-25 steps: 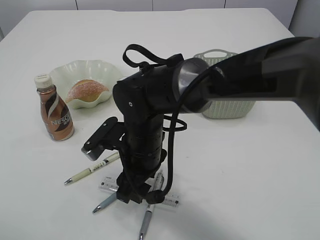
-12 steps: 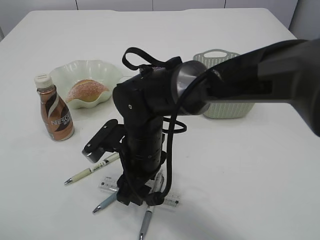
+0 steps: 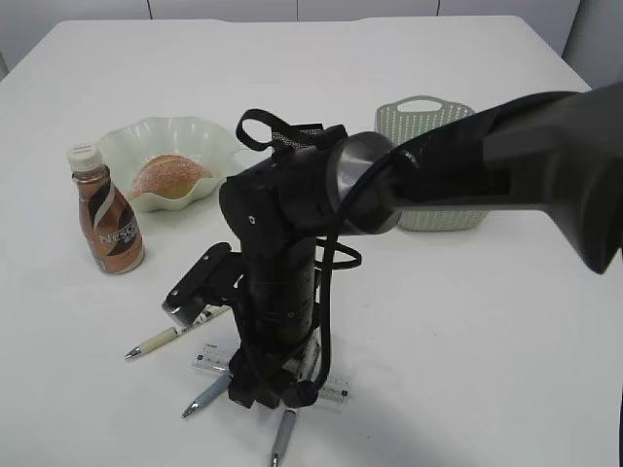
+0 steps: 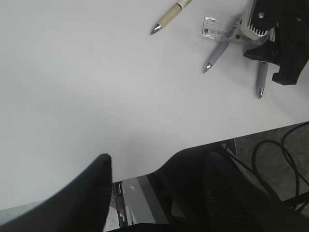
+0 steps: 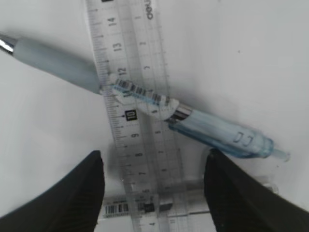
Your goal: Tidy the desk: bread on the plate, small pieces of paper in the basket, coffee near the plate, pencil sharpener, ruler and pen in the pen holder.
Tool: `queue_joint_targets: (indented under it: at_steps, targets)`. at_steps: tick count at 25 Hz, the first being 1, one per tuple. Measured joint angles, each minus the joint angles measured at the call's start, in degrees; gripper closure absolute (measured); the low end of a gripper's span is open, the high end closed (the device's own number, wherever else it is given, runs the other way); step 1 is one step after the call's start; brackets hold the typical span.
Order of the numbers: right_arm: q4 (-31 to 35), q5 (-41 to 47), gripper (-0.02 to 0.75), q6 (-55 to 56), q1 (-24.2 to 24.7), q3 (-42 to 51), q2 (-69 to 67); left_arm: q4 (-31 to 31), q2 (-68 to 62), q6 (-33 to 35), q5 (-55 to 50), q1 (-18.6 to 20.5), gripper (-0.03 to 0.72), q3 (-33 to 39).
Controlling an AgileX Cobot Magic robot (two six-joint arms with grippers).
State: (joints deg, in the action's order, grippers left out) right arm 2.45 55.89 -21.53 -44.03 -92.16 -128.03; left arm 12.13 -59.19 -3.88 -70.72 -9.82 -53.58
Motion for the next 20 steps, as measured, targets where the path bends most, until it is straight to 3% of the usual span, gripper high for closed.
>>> queue_joint_targets:
  at_steps: [12, 20]
  targets:
    - [0.2, -0.08, 0.27, 0.0, 0.0, -0.33, -0.82, 0.0, 0.0, 0.0, 0.0, 0.0, 0.239, 0.0]
    - [-0.02, 0.18, 0.453, 0.0, 0.0, -1.27, -1.17, 0.0, 0.0, 0.0, 0.0, 0.0, 0.239, 0.0]
